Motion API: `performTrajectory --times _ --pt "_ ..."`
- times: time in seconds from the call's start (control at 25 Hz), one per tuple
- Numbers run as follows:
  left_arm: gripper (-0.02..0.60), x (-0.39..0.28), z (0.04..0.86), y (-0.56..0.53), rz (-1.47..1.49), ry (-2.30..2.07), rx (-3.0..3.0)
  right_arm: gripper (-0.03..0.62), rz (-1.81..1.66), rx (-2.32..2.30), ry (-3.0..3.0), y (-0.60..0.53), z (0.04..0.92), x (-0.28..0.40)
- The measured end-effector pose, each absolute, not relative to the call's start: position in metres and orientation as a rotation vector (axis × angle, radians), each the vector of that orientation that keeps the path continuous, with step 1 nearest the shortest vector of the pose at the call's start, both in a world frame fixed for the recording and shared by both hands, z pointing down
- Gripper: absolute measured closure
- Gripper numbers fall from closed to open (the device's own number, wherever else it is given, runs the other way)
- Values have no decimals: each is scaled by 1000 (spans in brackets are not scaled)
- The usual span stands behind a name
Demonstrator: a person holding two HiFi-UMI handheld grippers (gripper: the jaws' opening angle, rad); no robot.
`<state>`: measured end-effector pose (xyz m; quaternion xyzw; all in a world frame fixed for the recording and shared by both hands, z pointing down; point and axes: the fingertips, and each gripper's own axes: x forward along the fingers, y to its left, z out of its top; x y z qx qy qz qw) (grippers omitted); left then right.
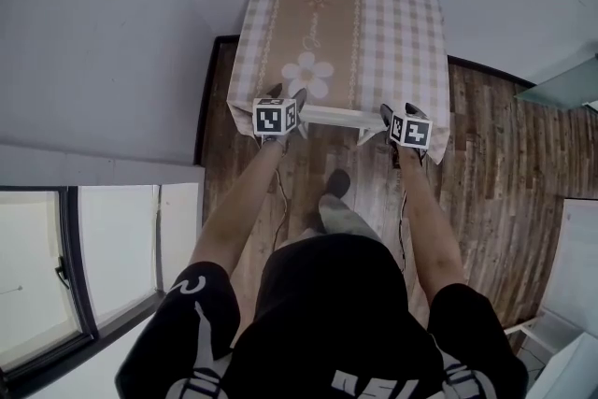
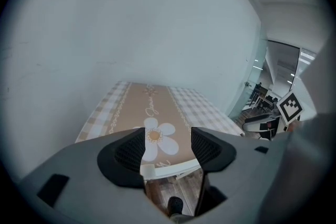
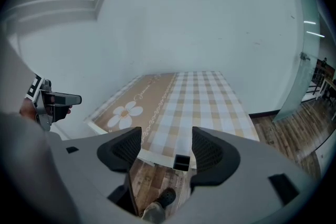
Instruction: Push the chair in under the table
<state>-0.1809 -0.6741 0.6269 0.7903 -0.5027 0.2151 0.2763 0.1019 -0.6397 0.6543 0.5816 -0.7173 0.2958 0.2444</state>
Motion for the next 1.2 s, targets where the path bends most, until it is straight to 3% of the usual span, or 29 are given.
performTrajectory --times 0.24,1.2 --pt "322 -174 585 -682 528 -1399 2216 340 743 1654 -2041 -658 615 103" --pt "474 -151 504 -699 401 -1458 2359 485 491 1772 -2165 -676 520 109"
